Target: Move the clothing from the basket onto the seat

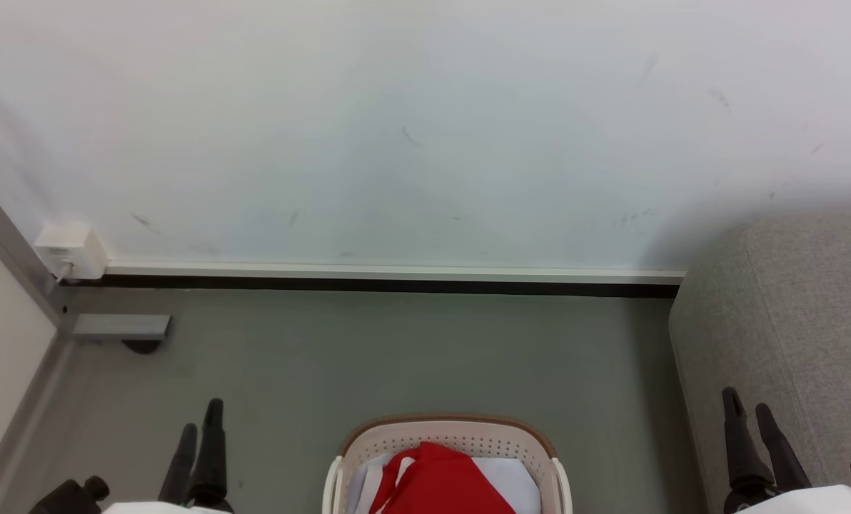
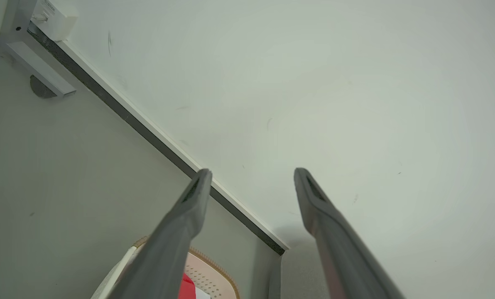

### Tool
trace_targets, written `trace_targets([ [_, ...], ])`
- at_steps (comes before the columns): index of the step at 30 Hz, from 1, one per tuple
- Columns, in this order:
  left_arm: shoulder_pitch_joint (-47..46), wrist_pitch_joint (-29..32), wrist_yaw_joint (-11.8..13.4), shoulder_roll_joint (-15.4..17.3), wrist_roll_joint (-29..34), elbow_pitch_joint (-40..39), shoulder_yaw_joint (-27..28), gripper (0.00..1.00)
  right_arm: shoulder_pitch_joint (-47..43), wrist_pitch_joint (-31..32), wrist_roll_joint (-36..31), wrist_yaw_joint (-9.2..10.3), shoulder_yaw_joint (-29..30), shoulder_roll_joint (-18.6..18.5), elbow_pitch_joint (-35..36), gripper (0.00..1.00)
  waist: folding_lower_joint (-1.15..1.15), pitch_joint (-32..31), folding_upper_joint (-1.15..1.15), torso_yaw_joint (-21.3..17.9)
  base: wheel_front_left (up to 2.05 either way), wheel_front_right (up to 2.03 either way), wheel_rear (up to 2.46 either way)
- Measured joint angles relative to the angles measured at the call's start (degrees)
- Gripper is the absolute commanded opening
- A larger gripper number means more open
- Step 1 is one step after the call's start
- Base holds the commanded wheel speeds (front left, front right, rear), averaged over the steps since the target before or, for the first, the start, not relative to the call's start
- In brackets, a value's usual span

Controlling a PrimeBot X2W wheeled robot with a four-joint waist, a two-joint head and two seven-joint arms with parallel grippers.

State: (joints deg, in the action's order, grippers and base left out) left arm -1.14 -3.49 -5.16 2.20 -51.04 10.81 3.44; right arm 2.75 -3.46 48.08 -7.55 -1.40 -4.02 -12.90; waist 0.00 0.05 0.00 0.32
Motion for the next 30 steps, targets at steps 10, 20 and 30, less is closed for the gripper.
trace_targets([
  [10, 0.66, -1.7, -0.11, 0.07, 8.48, -1.03, -0.82, 1.0, -0.49, -1.82, -9.24, 0.0, 0.18, 0.01, 0.03, 1.0, 0.0, -0.13, 0.0, -0.09, 0.0, 0.0, 0.0],
  [20, 1.35, -3.67, -0.44, 0.55, 16.86, -1.76, -2.0, 1.0, -0.65, -3.69, -17.5, 0.0, 0.21, 0.1, -0.05, 1.0, 0.0, -0.1, 0.0, -0.23, 0.0, 0.0, 0.0],
  [30, 1.62, -5.17, -0.62, 0.71, 22.98, -2.1, -2.58, 1.0, -0.99, -5.2, -24.18, 0.0, 0.29, 0.16, -0.08, 1.0, 0.0, -0.07, 0.0, -0.22, 0.0, 0.0, 0.0],
])
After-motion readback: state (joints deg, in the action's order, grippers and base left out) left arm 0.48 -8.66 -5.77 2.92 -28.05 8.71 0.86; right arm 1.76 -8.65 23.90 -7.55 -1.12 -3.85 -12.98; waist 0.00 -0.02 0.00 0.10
